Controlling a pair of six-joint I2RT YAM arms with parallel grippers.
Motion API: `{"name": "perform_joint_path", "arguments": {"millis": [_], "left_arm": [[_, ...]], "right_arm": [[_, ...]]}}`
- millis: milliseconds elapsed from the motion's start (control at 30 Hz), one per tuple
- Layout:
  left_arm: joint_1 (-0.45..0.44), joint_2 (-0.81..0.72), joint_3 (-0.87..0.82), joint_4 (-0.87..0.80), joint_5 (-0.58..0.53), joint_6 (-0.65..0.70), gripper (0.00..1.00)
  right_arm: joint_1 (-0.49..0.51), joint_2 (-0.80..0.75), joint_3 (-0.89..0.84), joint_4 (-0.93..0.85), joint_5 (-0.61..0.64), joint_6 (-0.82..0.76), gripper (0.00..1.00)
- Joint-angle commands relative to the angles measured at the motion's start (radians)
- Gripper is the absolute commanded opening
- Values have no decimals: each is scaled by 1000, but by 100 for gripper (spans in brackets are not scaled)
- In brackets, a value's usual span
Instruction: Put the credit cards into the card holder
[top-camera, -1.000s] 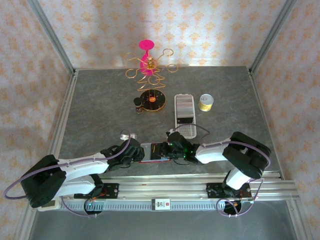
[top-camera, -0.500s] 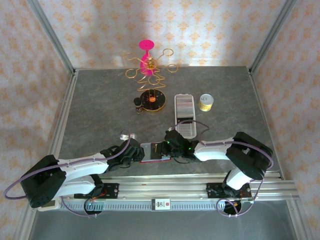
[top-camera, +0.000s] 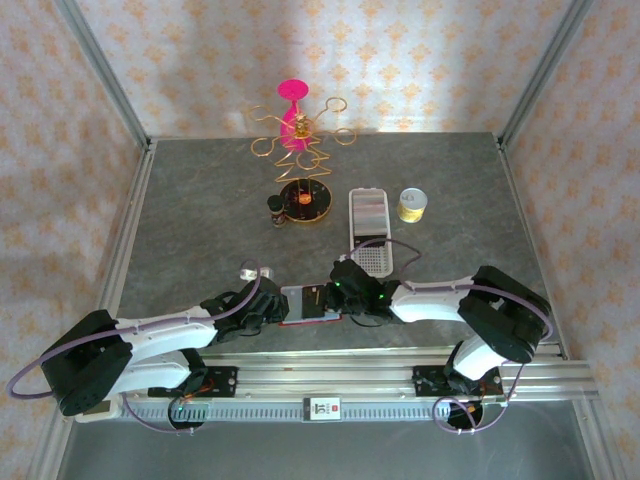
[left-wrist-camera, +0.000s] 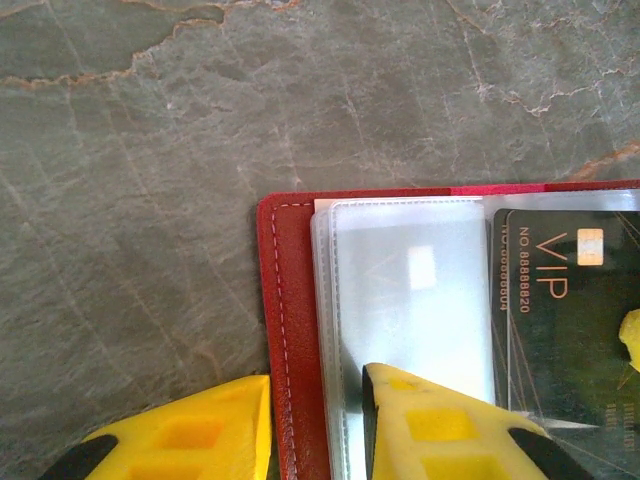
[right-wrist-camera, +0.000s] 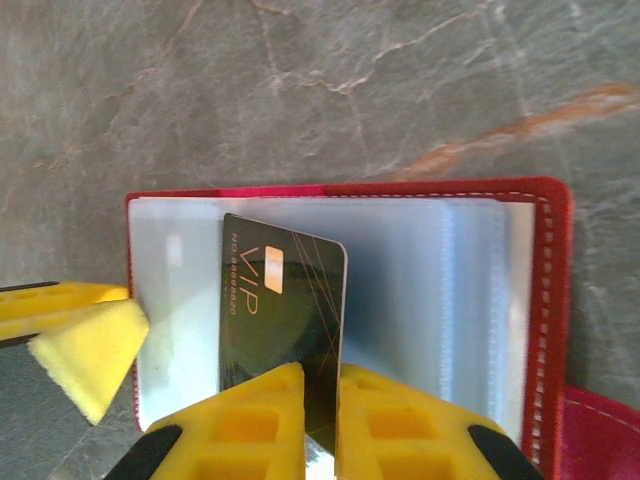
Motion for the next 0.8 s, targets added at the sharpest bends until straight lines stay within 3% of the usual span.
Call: {"name": "perform_joint_path", "arguments": {"millis": [0, 67, 500, 767], "left_arm": [[-9, 31, -33, -13, 1, -10, 28], [-10, 30, -33, -13, 2, -10, 28], [-9, 38, -30, -7, 3, -10, 27], [-11, 42, -24, -7, 6, -8, 27]], "right_arm": [[3, -19, 13, -81, 65, -22, 14], [3, -18, 15, -95, 70, -26, 20], [4, -17, 47, -223, 131, -60, 25], [14, -41, 48, -189, 114, -71, 28]]}}
